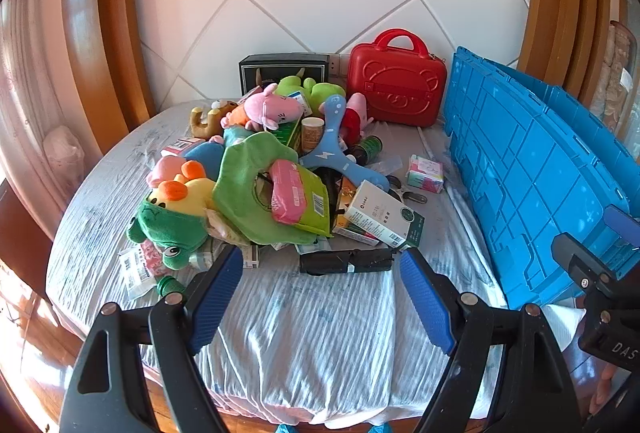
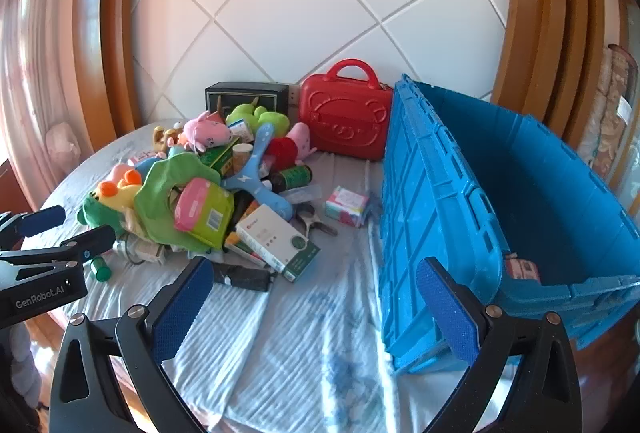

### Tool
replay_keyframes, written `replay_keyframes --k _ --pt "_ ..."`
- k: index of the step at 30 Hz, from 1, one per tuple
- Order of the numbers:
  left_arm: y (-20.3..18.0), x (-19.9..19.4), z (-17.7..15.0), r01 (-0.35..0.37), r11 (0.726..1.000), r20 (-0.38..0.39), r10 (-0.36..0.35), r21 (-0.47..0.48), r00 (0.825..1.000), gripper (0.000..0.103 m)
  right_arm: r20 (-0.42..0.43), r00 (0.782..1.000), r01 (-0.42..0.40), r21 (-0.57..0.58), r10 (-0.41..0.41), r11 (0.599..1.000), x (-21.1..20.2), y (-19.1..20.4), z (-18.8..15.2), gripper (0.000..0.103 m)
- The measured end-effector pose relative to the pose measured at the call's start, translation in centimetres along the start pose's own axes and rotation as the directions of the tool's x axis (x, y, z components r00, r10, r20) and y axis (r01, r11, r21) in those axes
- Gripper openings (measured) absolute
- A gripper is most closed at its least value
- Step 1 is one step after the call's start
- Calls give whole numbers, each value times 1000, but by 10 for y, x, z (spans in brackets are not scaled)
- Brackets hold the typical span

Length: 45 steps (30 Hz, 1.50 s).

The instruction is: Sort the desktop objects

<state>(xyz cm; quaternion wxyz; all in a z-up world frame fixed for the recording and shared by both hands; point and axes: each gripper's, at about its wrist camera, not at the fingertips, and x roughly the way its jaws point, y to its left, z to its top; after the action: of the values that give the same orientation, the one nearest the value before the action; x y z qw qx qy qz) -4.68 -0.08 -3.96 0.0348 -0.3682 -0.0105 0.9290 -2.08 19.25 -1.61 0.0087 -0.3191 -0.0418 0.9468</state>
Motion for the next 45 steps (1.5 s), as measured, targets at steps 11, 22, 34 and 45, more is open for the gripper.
replay_keyframes --k 11,22,34,45 --pt "10 68 -5 -22 1000 -111 23 7 994 81 -84 995 -54 -40 50 998 52 19 5 103" --pt "9 202 -39 -32 999 -321 42 37 946 81 -288 952 -117 -35 102 993 199 34 -32 103" --pt "22 265 -55 -68 997 -411 74 29 909 81 -408 913 -59 -52 33 997 309 20 -70 103" --pt "59 244 -74 -201 979 -428 165 -40 888 81 -461 856 -315 -101 236 944 271 74 -112 102"
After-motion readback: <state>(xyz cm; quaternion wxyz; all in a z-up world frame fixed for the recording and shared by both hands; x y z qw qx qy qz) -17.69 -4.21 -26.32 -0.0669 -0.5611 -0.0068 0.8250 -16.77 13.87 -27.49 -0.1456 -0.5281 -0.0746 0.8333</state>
